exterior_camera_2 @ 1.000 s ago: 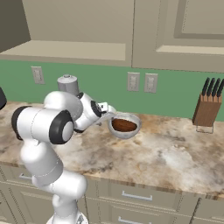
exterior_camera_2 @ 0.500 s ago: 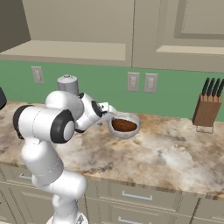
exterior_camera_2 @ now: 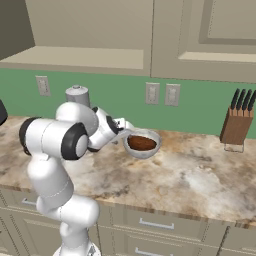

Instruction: Pick up the bowls on the counter and stack them on top of one another in the open cabinet. Place the smaller bowl on top of the larger bowl.

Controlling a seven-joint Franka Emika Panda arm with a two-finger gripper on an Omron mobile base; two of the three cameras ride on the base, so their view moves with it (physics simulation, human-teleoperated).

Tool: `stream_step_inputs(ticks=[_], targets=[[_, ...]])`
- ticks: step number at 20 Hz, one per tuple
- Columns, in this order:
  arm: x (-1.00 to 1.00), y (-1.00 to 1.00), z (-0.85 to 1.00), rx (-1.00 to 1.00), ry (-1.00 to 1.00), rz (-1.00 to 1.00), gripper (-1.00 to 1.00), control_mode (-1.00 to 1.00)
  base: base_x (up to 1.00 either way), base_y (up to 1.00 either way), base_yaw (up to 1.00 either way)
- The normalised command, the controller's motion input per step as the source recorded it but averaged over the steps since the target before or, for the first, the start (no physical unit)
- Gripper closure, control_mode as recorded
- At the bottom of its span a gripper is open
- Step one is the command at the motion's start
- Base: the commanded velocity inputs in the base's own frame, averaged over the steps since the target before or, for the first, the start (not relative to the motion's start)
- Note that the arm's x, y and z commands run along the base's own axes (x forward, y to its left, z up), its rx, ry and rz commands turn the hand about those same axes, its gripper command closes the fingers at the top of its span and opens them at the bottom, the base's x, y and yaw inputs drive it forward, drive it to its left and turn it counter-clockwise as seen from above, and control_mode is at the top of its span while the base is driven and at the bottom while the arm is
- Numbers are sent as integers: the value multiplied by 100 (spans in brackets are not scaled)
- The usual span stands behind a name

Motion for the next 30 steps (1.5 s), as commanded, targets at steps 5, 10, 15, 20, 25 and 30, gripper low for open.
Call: stream_step_inputs(ticks=[5,10,15,20,25,30], targets=[[15,0,-14,0,0,0,-100,-100,0,0,0],[12,0,-13,0,0,0,-100,-100,0,0,0],[11,0,-11,0,0,0,100,-100,0,0,0],[2,0,-5,0,0,0,100,-100,0,0,0],[0,0,0,0,-2,0,100,-100,0,0,0],[-4,-9,6,0,-7,0,100,-100,0,0,0]])
